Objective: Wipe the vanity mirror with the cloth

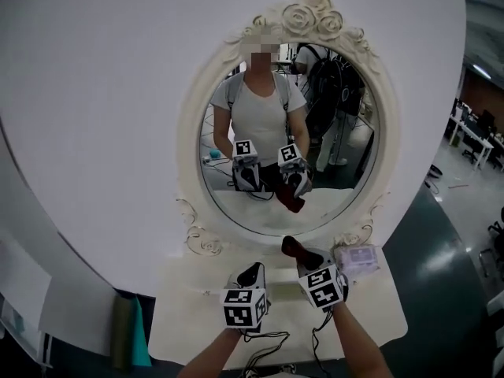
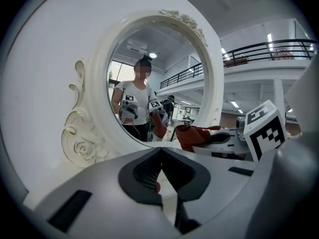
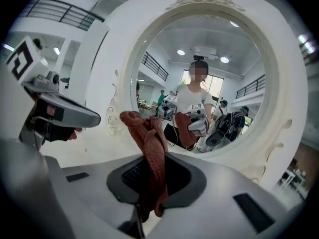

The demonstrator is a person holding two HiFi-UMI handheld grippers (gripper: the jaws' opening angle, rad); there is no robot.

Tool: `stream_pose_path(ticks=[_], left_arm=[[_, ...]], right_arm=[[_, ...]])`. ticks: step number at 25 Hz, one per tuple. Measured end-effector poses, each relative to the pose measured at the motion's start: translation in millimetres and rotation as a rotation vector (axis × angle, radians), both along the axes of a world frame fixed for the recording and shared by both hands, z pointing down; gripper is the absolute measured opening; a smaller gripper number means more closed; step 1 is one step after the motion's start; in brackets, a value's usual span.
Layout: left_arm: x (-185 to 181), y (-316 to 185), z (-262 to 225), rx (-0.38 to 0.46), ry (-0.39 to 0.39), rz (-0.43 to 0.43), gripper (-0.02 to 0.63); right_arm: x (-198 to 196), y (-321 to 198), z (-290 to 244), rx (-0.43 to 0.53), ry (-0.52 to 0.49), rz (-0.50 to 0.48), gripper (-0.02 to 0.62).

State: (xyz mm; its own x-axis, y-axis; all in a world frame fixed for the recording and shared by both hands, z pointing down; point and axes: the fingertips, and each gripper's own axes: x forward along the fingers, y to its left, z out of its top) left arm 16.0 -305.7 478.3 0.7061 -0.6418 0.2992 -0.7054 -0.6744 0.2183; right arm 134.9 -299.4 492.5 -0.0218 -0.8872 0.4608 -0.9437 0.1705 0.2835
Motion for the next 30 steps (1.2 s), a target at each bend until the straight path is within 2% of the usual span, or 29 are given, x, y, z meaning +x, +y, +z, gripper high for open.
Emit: stream_pose_path(ticks=[5, 12, 15, 21, 25, 28, 30], left_arm=[[-13.1, 15.8, 14.8, 0.013, -0.004, -0.02, 0.011], [-13.9, 41.2, 6.6, 0.026, 0.076, -0.001, 0.011], [-15.4, 50.7, 6.9, 0.021, 0.088, -0.017, 0.011], [-23.9, 76.7, 15.9, 0.056, 0.048, -0.051, 0.011], [-20.6, 83.7, 21.4, 0.021, 0.046, -0.097, 0.011], [-19.8, 88.4, 19.3, 0.03, 0.03, -0.127, 0.011], [-21.7, 92.0, 18.5, 0.036, 0.019, -0.145, 0.011]], right_arm=[[-11.8, 33.4, 15.2, 0.04, -0.242, 0.063, 0.06], [-18.6, 69.0, 0.0, 0.226, -0.45, 0.142, 0.06], [-13.5, 85.8, -1.8, 0.264, -0.471, 0.16, 0.06], [8.5, 125.8, -0.4, 0.271, -0.465, 0.178, 0.06], [21.6, 128.3, 5.2, 0.248, -0.486, 0.169, 0.06], [22.6, 125.5, 5.3, 0.248, -0.524, 0.165, 0.06], [18.7, 126.1, 3.4, 0.243, -0.514, 0.147, 0.06]])
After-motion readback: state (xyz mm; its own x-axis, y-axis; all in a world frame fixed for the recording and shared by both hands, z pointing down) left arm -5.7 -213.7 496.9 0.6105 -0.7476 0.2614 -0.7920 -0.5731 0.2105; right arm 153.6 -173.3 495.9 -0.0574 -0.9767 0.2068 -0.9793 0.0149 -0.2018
